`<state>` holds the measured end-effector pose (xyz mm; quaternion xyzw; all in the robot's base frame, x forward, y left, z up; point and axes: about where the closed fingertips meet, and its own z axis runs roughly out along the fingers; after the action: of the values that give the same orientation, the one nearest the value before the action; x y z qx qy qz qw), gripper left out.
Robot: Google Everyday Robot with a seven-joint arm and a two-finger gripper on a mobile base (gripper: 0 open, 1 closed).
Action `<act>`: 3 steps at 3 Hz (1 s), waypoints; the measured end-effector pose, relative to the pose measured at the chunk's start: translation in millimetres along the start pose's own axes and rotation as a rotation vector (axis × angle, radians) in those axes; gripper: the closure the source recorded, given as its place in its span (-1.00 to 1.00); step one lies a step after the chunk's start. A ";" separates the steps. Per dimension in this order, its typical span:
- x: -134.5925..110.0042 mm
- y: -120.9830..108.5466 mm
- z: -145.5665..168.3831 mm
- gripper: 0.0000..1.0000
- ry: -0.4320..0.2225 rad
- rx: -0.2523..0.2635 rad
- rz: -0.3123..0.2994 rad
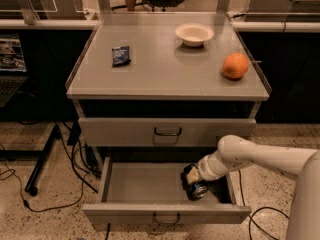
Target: Place pepsi can into middle drawer
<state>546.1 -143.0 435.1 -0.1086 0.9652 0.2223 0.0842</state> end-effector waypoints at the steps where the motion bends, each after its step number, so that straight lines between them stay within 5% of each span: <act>1: 0.2 -0.1 0.4 0.64 0.001 0.000 0.001; 3: 0.2 0.0 0.5 -0.30 0.001 0.000 0.001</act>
Offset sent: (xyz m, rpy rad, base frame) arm -0.0001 0.0001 -0.0005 -0.0004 0.0014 -0.0005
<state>545.9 -142.8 434.5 -0.1083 0.9654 0.2222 0.0835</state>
